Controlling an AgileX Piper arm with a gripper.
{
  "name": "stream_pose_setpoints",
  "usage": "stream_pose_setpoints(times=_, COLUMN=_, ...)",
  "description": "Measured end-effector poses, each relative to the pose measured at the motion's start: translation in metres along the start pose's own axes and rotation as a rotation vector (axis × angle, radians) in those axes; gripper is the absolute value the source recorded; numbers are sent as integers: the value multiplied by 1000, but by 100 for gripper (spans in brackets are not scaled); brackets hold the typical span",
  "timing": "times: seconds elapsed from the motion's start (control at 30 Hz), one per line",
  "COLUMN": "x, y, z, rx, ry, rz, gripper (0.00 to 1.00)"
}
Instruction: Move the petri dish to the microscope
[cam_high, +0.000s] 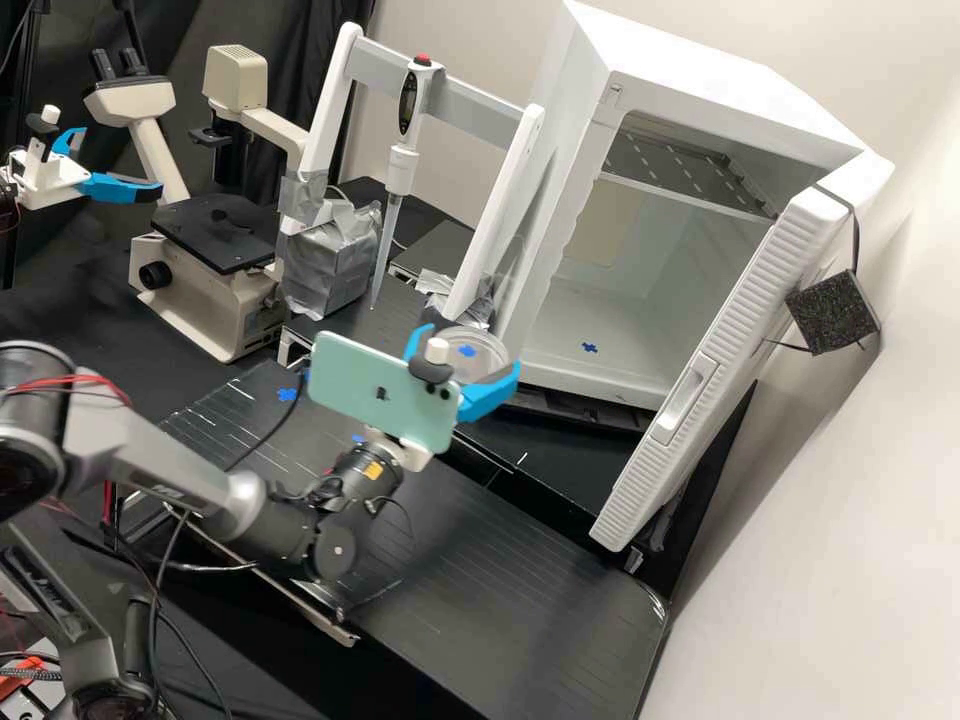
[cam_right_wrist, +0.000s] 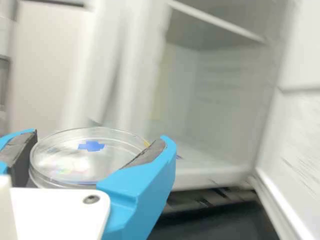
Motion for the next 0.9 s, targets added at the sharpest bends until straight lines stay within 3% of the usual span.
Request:
stream_pose_setpoints(times=0.13, x=-11, y=-14, z=-34, rx=-29, ry=114, rz=-20, gripper=0)
stream_pose_setpoints(times=0.3, x=-21, y=-32, z=-71, rx=-29, ry=286, rz=-75, gripper=0)
stream_pose_setpoints(times=0.47, x=-24, y=-49, z=-101, rx=28, ry=479, rz=-172, gripper=0)
stream_pose_setpoints(times=0.57, x=-23, y=-62, z=-121, rx=92, ry=594, rz=-241, gripper=0)
stream_pose_setpoints(times=0.6, x=-23, y=-65, z=-128, rx=91, ry=629, rz=-256, gripper=0)
stream_pose_setpoints(times=0.77, x=-16, y=-72, z=-152, rx=84, ry=682, rz=-276, gripper=0)
stream_pose_setpoints(times=0.9, x=-8, y=-78, z=-167, rx=85, ry=682, rz=-298, gripper=0)
